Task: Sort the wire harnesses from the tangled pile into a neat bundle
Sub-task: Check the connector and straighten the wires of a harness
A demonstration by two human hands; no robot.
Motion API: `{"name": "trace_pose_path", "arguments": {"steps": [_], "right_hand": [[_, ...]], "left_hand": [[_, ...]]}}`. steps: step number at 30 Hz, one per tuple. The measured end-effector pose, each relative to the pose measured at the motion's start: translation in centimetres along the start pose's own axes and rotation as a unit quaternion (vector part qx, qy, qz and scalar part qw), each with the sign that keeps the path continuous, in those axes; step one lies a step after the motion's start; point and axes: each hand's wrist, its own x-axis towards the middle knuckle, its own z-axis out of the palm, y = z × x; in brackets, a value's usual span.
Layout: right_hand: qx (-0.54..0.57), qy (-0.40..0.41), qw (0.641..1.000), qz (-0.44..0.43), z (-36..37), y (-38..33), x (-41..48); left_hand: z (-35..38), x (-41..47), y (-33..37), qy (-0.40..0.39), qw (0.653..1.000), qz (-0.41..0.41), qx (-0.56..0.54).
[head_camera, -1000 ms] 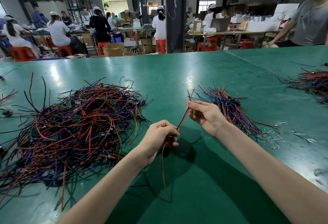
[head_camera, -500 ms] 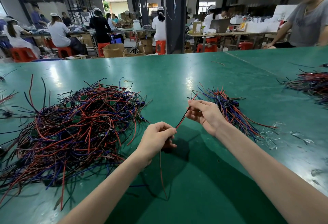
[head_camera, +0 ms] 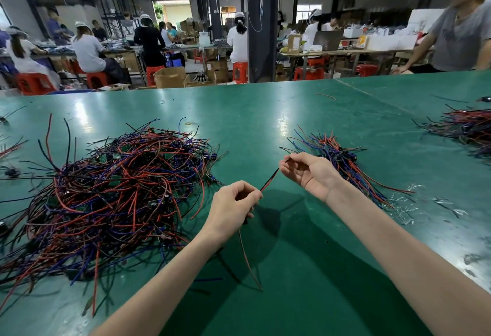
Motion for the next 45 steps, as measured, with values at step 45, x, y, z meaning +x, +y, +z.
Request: {"name": "trace_pose_path", "arguments": {"steps": [45], "right_hand": [[-0.540,0.083,0.659,-0.517,-2.4,1.0,1.2]], "left_hand": [[-0.5,-0.2,0.3,-0.055,0.997,0.046,-0.001]]}}
